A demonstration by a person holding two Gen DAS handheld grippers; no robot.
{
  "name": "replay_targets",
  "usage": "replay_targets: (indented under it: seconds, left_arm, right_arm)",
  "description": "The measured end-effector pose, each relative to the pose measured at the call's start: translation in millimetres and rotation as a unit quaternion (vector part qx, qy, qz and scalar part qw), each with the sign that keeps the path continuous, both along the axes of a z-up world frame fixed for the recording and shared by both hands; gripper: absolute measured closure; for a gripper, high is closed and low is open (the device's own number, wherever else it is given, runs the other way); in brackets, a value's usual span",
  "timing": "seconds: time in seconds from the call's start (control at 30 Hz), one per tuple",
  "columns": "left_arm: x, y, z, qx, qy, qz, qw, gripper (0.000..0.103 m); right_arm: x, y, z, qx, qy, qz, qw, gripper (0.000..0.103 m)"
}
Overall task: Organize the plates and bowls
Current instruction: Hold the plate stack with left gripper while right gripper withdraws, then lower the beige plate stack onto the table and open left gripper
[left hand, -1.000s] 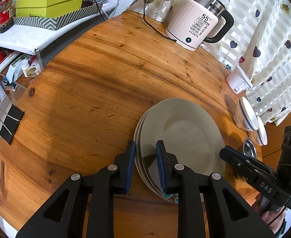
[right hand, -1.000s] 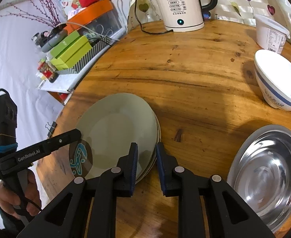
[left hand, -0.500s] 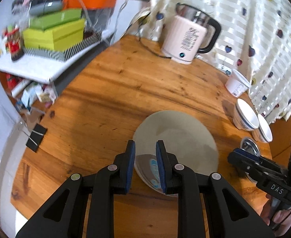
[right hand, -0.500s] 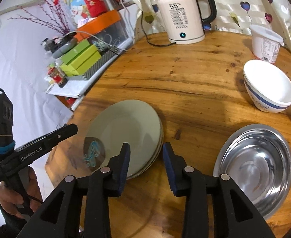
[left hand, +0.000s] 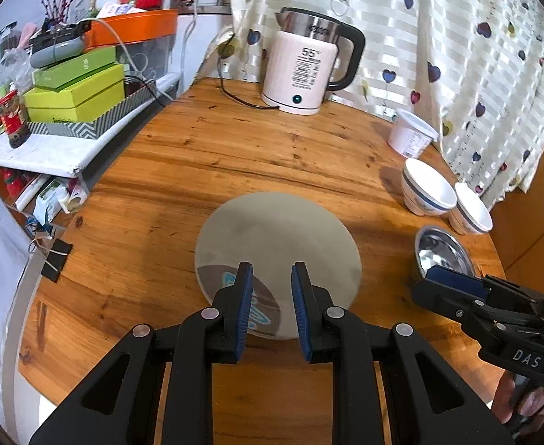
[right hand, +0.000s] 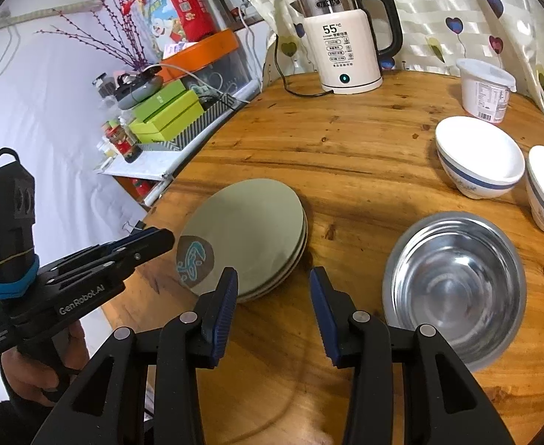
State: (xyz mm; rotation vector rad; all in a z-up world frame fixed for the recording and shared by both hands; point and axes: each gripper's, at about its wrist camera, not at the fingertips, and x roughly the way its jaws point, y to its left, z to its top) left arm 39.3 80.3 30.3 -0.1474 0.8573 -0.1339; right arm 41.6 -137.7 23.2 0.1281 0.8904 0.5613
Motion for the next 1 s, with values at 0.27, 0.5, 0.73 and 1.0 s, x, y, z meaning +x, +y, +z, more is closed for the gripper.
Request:
replay_targets:
  seconds: [0.27,0.5,0.73,1.0]
  left_arm:
    - [-10.8,-12.1,-2.3,-0.008,-0.009,-0.024,0.9996,0.082]
    - [-18.3,-4.0,-12.4,-0.011,-0.004,-0.018,0.9998,0.082]
    - [-17.1,-1.0,-15.9,-0.012,0.0,-0.014,0.9998,0.082]
    - [-12.1,-22.8,-13.1,-0.021,0.002,-0.043,0.9989,0.082]
  right_arm:
    - [-14.5,-14.9,-0.1,0.009,0.0,-0.006,1.0,0.063]
    - [-23.4,-32.3,-3.5,0.024,0.005,-0.012,1.0,0.063]
    - [-29.4,-48.1,-2.1,0.037,-0.001,-0.026,0.999,0.063]
    - [-28.4,-63.4,-1.4,0.046,-0.001,-0.043,0.998,0.063]
